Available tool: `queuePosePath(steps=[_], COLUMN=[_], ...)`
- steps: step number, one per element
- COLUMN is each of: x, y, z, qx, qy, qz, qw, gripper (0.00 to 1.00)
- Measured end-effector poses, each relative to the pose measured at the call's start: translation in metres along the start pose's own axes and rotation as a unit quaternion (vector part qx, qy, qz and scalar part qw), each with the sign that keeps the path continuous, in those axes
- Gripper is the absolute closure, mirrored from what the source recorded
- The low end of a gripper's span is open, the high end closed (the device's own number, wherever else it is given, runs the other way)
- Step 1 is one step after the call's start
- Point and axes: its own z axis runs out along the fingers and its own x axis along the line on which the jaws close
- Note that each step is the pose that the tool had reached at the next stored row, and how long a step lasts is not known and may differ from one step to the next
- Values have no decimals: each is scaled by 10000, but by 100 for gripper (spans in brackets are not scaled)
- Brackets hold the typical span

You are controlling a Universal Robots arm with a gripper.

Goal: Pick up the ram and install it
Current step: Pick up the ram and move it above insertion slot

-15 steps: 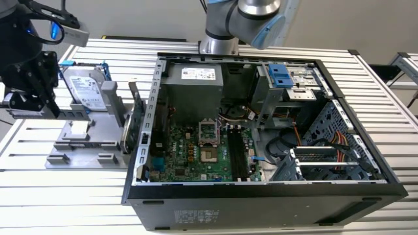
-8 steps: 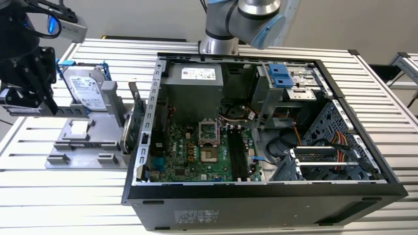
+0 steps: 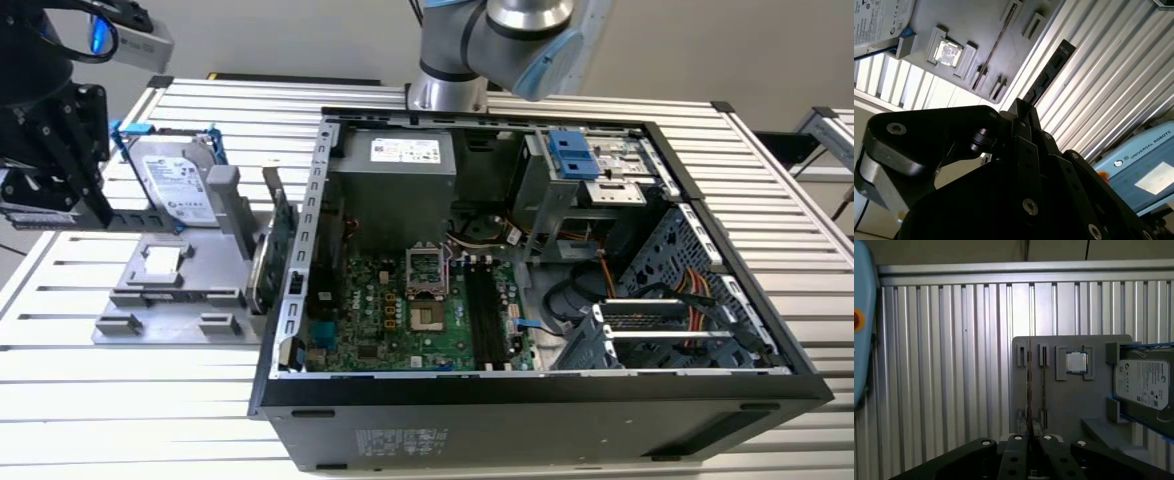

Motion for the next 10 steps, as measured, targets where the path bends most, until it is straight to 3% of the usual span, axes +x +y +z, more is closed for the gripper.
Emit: queuePosePath(steps=[10], x=[0], y=[2], z=[-60], qx=[2], qy=[-1], qz=[0], qw=[10000], gripper=[100])
